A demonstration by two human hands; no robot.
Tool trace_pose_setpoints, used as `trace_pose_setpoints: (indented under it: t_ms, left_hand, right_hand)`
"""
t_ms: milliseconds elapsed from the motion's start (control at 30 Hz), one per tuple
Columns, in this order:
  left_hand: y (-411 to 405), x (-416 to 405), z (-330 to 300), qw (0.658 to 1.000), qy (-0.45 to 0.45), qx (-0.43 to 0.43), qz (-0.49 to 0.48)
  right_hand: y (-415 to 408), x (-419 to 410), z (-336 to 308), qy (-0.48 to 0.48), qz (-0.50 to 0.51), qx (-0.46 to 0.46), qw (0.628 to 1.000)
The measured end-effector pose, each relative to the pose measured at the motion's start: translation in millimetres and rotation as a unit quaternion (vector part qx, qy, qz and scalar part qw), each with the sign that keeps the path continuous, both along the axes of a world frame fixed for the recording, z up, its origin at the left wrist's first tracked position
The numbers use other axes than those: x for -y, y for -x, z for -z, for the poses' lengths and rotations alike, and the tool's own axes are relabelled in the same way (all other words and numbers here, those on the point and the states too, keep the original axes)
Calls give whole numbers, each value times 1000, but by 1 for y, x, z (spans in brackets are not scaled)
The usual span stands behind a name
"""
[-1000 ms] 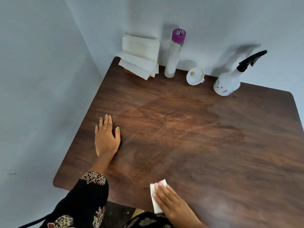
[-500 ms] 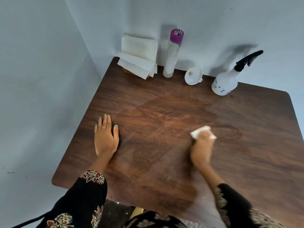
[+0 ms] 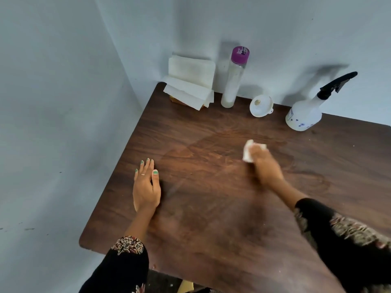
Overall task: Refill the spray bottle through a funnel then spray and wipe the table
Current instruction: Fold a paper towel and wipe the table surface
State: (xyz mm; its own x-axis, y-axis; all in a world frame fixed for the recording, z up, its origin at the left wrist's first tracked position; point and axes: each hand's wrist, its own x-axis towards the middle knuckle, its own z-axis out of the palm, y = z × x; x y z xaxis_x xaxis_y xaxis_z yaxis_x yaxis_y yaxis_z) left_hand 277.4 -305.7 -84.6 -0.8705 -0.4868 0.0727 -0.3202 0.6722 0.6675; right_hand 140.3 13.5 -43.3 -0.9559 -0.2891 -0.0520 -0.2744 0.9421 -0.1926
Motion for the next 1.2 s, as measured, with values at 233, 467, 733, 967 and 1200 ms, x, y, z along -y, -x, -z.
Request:
trace_pose_setpoints:
  t_ms: [233,467,733,967,1200]
  left_hand:
    - [0,-1,-2,995,-75,-54,-41]
    - [2,4,-3,972,-179,-122,-89]
    - [2,3,-2,975,-169,-120,-83]
    - [4,-1,-1,983,-119,-109,-89]
    - [5,-1,-1,990,-82,-81,-86]
  right_hand:
    - [31,76,4,27,181,33,983]
    - [-89,214,19,86,-273,55,956]
    - [-56,143,25,122,-385,-22,914]
    - [27,11,18,37,127,18,991]
    - [-83,124,27,146,52,50,987]
